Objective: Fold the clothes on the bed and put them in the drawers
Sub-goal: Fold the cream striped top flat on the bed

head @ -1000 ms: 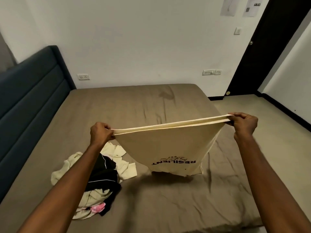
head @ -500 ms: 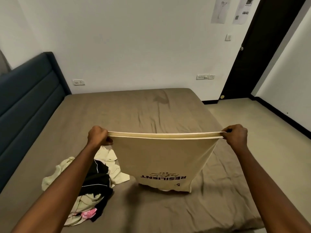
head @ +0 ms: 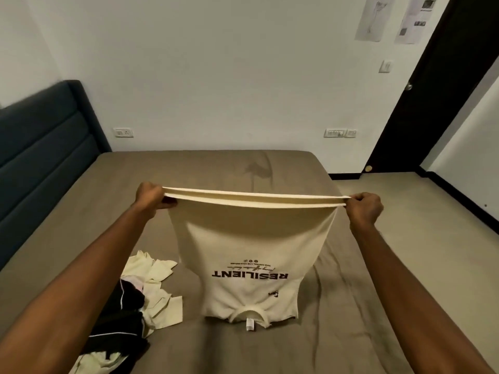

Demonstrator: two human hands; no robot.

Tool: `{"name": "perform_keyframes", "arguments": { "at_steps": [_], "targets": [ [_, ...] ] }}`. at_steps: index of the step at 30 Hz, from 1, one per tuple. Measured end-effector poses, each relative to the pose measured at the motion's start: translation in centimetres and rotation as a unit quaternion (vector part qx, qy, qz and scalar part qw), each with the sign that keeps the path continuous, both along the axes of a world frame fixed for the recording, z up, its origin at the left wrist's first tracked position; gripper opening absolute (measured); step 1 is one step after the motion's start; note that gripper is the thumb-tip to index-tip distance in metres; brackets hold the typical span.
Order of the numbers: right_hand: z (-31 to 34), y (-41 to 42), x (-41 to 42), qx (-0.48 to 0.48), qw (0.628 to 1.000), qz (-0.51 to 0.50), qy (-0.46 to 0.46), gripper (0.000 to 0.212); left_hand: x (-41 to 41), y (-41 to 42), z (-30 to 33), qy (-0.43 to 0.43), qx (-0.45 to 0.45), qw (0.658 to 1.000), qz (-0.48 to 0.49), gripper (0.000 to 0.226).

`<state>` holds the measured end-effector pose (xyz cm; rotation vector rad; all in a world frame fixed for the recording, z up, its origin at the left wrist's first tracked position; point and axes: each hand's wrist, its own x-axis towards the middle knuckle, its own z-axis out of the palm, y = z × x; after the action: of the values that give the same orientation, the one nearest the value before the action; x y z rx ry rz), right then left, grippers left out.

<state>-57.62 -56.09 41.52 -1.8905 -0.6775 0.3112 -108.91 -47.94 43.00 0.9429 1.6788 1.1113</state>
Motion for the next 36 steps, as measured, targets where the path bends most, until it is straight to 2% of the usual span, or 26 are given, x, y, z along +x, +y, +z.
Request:
{"name": "perform_keyframes", "arguments": {
  "at_steps": [6, 10, 14, 18, 22, 25, 29, 32, 36],
  "targets": [
    [1.4, 10.2, 2.4, 0.054, 0.997, 0.025, 0.042, 0.012, 2.6, 7.1, 2.2, -0.036, 0.069, 0.995, 0.067, 0.024],
    [2.8, 13.9, 2.9, 0.103, 0.993, 0.039, 0.046, 0.017, 2.8, 10.3, 2.7, 0.003, 0.104, 0.991, 0.082, 0.032],
    [2.5, 13.7, 3.5, 0.123, 0.991, 0.038, 0.025, 0.017, 3.0, 9.9, 2.9, -0.025, 0.126, 0.988, 0.092, 0.029],
    [0.2, 10.6, 3.6, 0.098, 0.995, 0.029, 0.006, 0.017, 3.0, 6.3, 0.7, -0.029, 0.119, 0.989, 0.08, 0.034],
    [-5.2, 4.5, 3.6, 0.058, 0.998, 0.011, 0.025, 0.019, 2.5, 0.6, -5.1, -0.046, 0.073, 0.995, 0.051, 0.035],
    [-10.6, -1.3, 3.7, 0.02, 0.999, 0.006, 0.028, 0.019, 2.2, -4.8, -11.9, -0.06, 0.023, 0.997, 0.039, 0.032],
    [-20.8, -10.2, 3.2, -0.055, 0.998, 0.012, 0.012, 0.019, 1.5, -13.3, -23.4, -0.067, -0.075, 0.995, 0.011, 0.03],
    [-28.8, -16.9, 3.1, -0.117, 0.993, 0.026, -0.009, 0.021, 1.5, -19.4, -32.0, -0.037, -0.139, 0.99, -0.001, 0.034],
    [-37.9, -24.5, 3.6, -0.173, 0.983, 0.057, -0.025, 0.023, 1.4, -26.7, -42.0, 0.014, -0.176, 0.984, -0.032, 0.039]
  ]
}}
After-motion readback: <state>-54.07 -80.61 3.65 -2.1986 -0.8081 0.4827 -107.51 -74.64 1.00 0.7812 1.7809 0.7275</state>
